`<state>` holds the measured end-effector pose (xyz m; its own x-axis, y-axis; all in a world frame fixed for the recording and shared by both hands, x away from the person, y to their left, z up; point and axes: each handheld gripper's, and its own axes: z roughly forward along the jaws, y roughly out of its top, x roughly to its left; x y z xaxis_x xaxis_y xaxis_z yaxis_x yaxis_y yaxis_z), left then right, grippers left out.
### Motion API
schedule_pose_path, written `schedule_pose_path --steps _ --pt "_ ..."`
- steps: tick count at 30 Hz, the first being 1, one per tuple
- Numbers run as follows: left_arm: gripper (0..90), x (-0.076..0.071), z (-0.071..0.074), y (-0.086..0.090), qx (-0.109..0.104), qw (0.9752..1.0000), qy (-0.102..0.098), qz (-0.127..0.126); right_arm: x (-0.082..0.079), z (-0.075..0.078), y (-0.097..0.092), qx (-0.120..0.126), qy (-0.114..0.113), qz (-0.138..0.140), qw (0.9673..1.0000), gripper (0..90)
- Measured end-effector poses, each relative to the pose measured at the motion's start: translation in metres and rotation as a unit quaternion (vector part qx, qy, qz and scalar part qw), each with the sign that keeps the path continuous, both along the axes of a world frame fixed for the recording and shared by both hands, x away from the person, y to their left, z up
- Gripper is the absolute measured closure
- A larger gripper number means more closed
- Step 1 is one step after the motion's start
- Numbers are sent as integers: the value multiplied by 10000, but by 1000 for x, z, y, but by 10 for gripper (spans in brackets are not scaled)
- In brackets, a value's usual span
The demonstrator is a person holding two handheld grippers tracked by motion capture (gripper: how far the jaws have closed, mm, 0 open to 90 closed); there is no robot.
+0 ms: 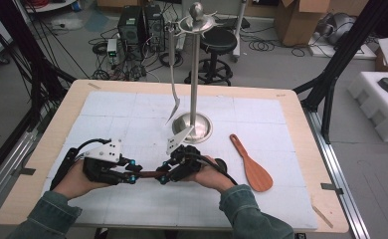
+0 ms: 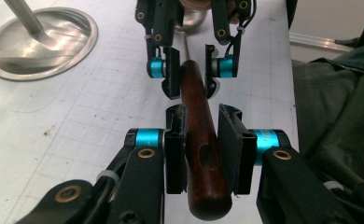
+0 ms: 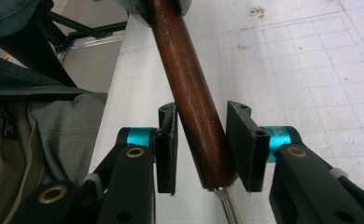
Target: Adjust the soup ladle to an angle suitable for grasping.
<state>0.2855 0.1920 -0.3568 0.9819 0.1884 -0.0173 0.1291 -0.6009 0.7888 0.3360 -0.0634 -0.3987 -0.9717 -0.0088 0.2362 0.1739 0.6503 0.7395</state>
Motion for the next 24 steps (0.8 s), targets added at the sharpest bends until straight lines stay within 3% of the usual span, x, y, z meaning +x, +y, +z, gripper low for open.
schedule_pose_path --steps 4,8,15,24 --pt "715 0 2 3 -142 9998 7 123 0 2 -2 24 -59 3 10000 682" --pt "616 1 7 10 -440 9985 40 328 -1 5 -4 51 -78 24 10000 695" --pt "508 0 8 14 -502 9975 27 502 1 11 -10 216 -127 -50 9997 719" --pt "473 3 8 13 -503 9969 69 597 1 21 -20 409 -151 -168 9989 734"
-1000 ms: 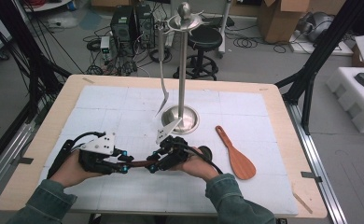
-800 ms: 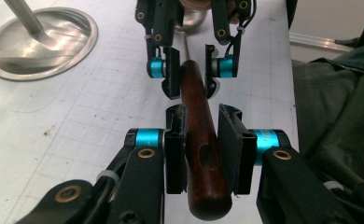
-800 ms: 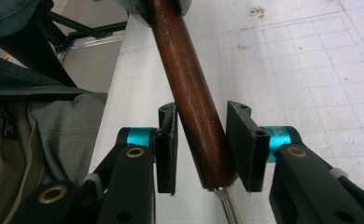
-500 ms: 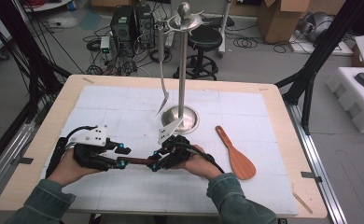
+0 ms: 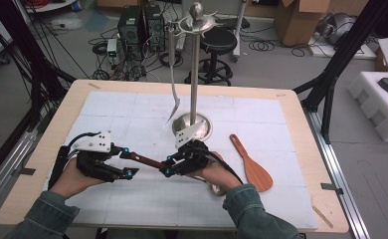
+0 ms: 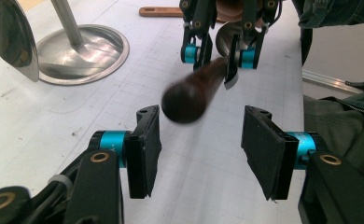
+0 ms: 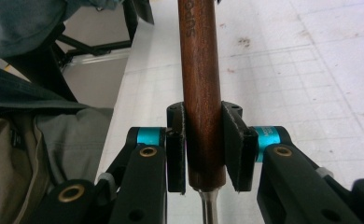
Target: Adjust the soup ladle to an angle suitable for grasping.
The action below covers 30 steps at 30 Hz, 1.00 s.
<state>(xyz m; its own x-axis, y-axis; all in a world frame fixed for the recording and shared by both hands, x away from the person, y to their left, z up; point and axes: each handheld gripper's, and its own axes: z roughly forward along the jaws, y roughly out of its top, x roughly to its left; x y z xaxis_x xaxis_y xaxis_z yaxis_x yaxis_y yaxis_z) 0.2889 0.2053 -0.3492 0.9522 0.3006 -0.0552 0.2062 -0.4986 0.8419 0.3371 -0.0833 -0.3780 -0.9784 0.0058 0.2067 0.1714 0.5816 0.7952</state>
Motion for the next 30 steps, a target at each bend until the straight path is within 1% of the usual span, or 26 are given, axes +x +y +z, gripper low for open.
schedule_pose_path --steps 5,6,9,10,12,15,16,17,18,20,21,24,26,30 --pt "470 1 0 0 -18 10000 27 55 1 4 -5 100 -47 -47 9999 736" --pt "470 1 -1 0 -38 10000 45 70 0 6 -6 134 -57 -84 9999 736" --pt "470 1 -1 1 -5 10000 45 64 1 10 -11 191 -45 -173 9997 737" --pt "470 2 -1 1 7 10000 39 58 1 11 -13 231 -76 -192 9995 738" --pt "469 2 -1 1 -23 10000 44 75 1 14 -17 291 -55 -295 9991 738" --pt "467 2 -1 1 16 10000 34 79 3 19 -24 419 -97 -388 9983 739" --pt "468 2 -1 0 -16 9999 55 99 3 20 -27 440 -124 -420 9981 739" --pt "467 3 -1 0 0 9999 63 100 3 22 -28 459 -111 -462 9978 739" --pt "467 3 -1 -1 7 9999 66 91 3 23 -31 503 -145 -493 9974 739" --pt "465 4 -2 -2 -34 9999 131 92 3 26 -34 534 -136 -580 9968 739" --pt "464 4 -1 -3 -48 9998 154 94 3 27 -35 557 -175 -598 9965 740" --pt "465 4 1 -4 -109 9998 149 117 2 28 -37 599 -155 -650 9960 739" --pt "465 5 3 -5 -149 9997 139 127 2 29 -38 641 -188 -670 9955 740" --pt "465 6 8 -7 -171 9997 110 166 2 31 -39 701 -178 -729 9947 739"
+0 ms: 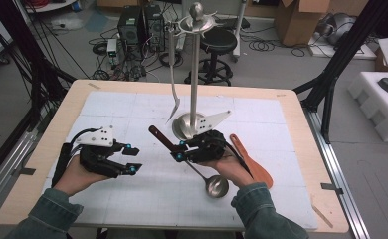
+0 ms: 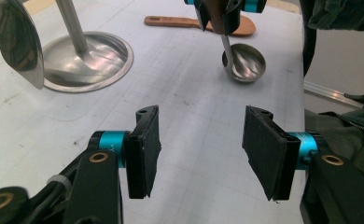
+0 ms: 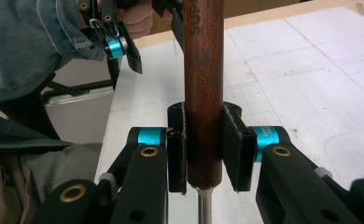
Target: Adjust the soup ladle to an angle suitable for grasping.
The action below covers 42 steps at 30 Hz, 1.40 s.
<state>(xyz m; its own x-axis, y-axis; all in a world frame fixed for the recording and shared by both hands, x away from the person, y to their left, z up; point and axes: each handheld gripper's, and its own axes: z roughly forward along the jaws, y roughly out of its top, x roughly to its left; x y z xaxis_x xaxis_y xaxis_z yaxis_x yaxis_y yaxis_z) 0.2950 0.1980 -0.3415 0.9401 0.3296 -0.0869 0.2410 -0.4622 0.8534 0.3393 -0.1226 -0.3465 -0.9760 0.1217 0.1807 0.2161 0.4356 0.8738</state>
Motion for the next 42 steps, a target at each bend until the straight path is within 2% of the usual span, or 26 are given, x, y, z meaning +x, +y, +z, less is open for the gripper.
schedule_pose_path --steps 9,18,42 --pt "465 2 3 -4 49 10000 -7 9 1 5 -6 121 -93 -112 9998 740" --pt "460 2 2 -5 55 10000 19 -18 0 8 -11 168 -72 -256 9995 740" --pt "442 2 2 -2 64 10000 -6 33 0 14 -25 255 -155 -320 9990 741"
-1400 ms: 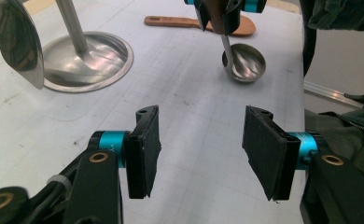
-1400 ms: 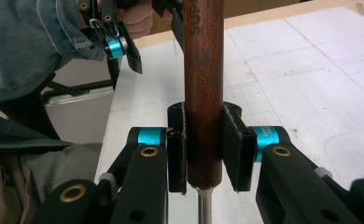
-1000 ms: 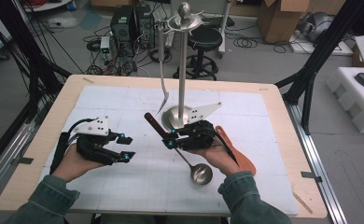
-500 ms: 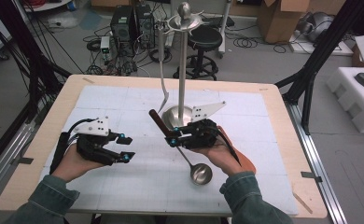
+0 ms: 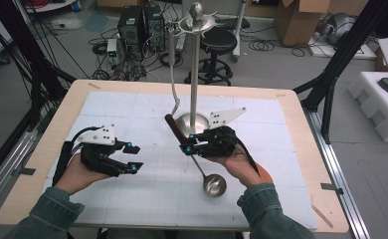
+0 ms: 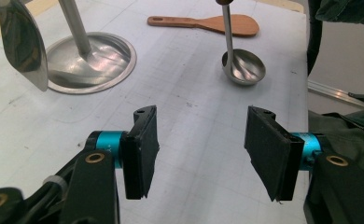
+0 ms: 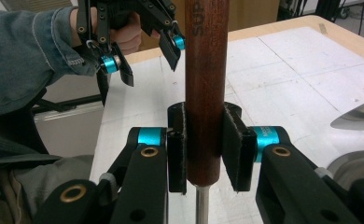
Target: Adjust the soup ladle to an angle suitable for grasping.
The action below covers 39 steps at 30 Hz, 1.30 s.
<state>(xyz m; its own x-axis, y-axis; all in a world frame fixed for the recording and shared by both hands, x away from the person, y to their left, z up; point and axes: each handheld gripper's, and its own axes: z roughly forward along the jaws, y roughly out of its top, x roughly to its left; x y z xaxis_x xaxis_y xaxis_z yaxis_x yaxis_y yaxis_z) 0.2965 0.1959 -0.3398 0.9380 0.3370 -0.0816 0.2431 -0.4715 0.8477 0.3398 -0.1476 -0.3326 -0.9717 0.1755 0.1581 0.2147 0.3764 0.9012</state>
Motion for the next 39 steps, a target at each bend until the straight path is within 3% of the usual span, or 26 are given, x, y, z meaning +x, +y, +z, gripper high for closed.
schedule_pose_path --steps 39 --pt "414 -2 -3 4 -27 10000 -10 94 -4 8 -24 144 -128 -37 9998 740"
